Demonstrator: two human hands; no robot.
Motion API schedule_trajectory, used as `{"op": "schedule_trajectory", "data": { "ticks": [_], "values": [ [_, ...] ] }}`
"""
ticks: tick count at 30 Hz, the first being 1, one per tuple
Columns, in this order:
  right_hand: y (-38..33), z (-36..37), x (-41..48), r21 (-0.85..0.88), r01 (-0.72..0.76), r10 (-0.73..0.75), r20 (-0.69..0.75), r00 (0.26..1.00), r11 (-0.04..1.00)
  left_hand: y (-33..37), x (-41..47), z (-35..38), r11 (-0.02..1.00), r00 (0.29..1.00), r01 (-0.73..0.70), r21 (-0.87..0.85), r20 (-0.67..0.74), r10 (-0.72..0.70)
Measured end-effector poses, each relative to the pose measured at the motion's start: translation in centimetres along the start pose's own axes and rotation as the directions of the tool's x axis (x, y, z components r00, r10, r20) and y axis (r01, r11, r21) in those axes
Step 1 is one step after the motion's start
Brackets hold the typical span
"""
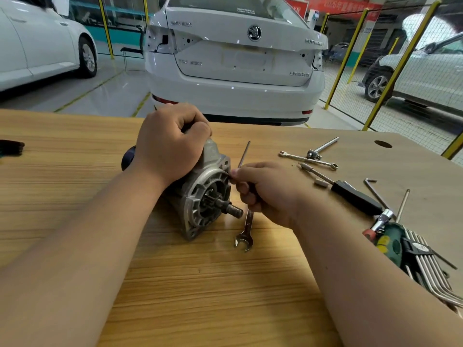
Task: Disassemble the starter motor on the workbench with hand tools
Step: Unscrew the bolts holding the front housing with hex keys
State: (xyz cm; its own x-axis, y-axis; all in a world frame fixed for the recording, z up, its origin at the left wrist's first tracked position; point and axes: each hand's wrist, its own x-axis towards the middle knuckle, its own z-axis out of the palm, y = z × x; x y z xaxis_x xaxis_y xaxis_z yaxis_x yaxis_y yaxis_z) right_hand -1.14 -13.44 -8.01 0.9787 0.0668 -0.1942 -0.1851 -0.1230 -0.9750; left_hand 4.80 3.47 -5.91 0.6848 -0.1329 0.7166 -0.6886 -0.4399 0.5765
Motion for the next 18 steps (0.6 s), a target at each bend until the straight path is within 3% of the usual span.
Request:
{"op": "schedule_trajectory", "data": {
  "ticks": [7,12,18],
  "values": [
    [1.5,1.4,-0.5,0.216,-0.048,0.081,-0.149,0.986,0.975,0.0,-0.3,0.1,1.000,1.000,-0.006,0.008,-0.010,0.007],
    [1.5,1.9,-0.5,0.200,-0.033,0.078,-0.222,0.972,0.979,0.1,-0.4,0.0,1.000,1.000,-0.001,0.009,-0.006,0.001],
    [1.0,1.2,-0.8,0.152,-0.148,0.161,-0.077,0.984,0.977,0.4,-0.5,0.3,1.000,0.999,-0.005,0.026,-0.040,0.006]
  ]
}}
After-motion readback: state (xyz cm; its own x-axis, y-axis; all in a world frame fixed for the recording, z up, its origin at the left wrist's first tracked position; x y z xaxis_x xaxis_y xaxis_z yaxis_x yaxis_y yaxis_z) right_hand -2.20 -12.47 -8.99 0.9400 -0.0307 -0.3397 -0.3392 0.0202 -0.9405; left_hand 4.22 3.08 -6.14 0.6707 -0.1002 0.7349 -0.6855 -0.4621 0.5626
